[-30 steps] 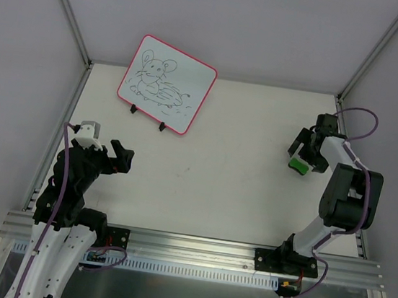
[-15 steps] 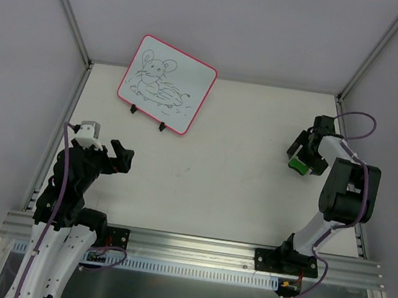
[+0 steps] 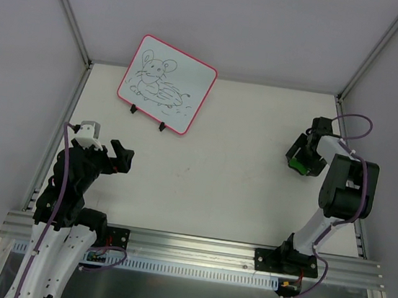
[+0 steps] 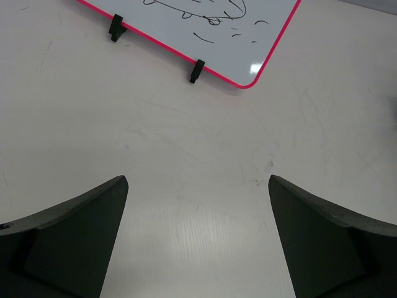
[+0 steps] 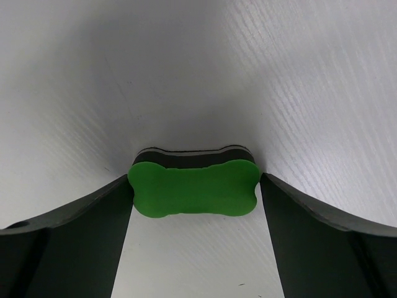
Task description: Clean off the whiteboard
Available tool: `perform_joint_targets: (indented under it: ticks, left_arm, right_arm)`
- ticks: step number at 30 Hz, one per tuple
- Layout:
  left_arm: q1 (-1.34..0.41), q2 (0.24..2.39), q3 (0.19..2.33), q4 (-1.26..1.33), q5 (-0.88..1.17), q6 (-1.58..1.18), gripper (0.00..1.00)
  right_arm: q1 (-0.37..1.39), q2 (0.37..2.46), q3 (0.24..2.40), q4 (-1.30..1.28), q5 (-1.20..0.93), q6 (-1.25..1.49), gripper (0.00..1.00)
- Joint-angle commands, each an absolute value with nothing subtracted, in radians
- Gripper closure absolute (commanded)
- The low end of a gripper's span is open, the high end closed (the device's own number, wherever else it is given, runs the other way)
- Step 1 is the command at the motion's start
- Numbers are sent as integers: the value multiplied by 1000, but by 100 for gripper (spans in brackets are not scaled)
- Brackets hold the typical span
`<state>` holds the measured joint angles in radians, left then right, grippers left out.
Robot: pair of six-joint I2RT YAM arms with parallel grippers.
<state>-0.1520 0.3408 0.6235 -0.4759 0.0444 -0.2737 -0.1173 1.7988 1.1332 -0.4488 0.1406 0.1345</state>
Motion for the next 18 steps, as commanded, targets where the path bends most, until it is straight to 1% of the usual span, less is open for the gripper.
perform_joint_targets:
  ticks: [1, 3, 4, 7, 8, 12, 14, 17, 18]
  left_arm:
    - [-164, 337, 617, -442, 54, -267, 1]
    - [-164, 336, 617, -443, 52, -265, 1]
    - [-164, 334, 617, -443, 52, -265, 1]
    - [-164, 336, 617, -443, 52, -265, 1]
    - [-164, 336, 617, -442, 54, -265, 1]
    - [-164, 336, 617, -442, 52, -265, 1]
    - [-164, 339, 617, -440, 51, -265, 1]
    - [-164, 341, 618, -442, 46, -267, 1]
    - [-164, 342, 620, -442, 45, -267, 1]
  right_arm:
    - [-115, 1801, 1157, -445, 132, 138, 15]
    - [-115, 1799, 1157, -445, 133, 138, 17]
    - [-115, 1798, 1155, -443, 135, 141, 21]
    - [-114, 1792, 1152, -443, 144, 140, 27]
    - [-114, 1789, 1152, -443, 150, 138, 31]
    - [-98, 1776, 1152, -443, 153, 103, 36]
    - [-55, 1761, 1152, -445, 163, 86, 40]
    - [49, 1733, 1175, -463, 175, 64, 41]
    - [122, 1732, 1187, -488, 176, 61, 40]
